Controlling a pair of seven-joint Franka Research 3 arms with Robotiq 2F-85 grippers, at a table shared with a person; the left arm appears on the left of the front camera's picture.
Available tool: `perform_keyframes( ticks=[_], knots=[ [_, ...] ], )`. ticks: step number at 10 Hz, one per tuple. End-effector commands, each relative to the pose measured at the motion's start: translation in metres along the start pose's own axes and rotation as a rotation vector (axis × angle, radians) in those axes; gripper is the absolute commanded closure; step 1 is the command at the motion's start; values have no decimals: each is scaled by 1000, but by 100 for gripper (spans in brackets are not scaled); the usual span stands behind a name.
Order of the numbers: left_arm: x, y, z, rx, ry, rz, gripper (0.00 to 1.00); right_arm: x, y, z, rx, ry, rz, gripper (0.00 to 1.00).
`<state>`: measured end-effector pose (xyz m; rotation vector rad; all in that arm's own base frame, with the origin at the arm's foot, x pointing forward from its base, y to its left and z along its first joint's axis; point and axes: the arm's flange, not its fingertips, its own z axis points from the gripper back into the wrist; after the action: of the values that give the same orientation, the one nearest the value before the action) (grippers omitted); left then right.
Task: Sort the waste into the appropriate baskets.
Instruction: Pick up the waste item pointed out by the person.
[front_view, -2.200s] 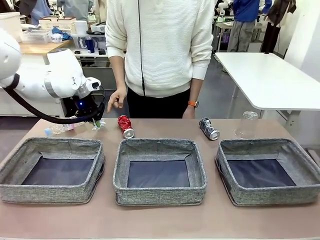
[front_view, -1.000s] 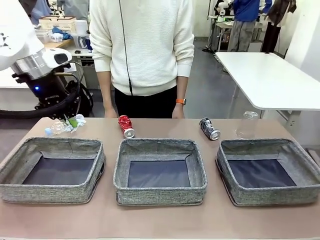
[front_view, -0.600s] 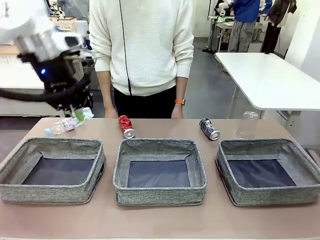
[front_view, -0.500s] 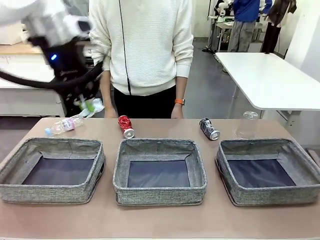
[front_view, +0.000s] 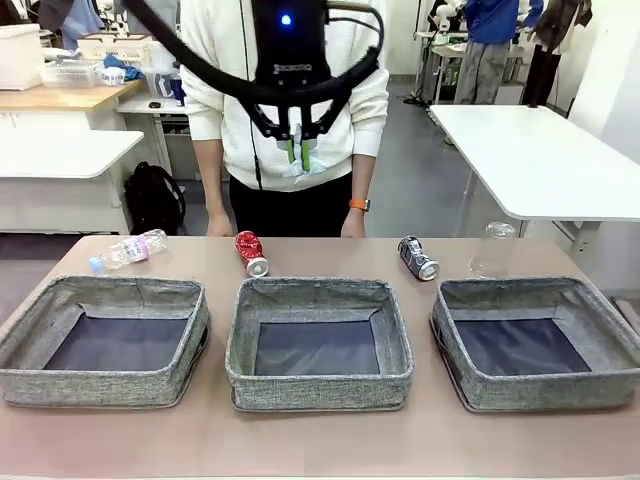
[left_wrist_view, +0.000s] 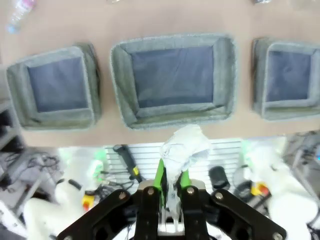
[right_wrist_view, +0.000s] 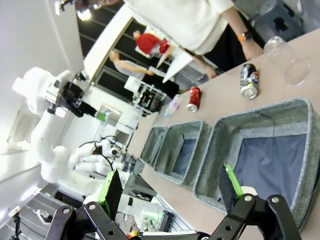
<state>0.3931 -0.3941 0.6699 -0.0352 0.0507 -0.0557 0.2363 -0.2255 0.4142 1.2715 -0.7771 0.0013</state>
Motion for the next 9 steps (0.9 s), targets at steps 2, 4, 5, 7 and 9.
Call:
perform_keyframes(
  ticks=[2, 4, 5, 7, 9],
  knots=[
    [23, -31, 49, 65, 21, -45, 89, 3, 0, -1, 14, -15, 29, 0],
    [24, -16, 59, 42, 36, -43, 89, 3, 0, -1, 14, -15, 29, 0],
    [23, -9, 66, 18, 30, -52, 89, 3, 0, -1, 14, -15, 29, 0],
    [20, -3, 86, -33, 32, -88, 89, 3, 0, -1, 14, -15, 29, 0],
    [20, -1, 104, -89, 35, -114, 89, 3, 0, -1, 14, -15, 29, 0]
  ],
)
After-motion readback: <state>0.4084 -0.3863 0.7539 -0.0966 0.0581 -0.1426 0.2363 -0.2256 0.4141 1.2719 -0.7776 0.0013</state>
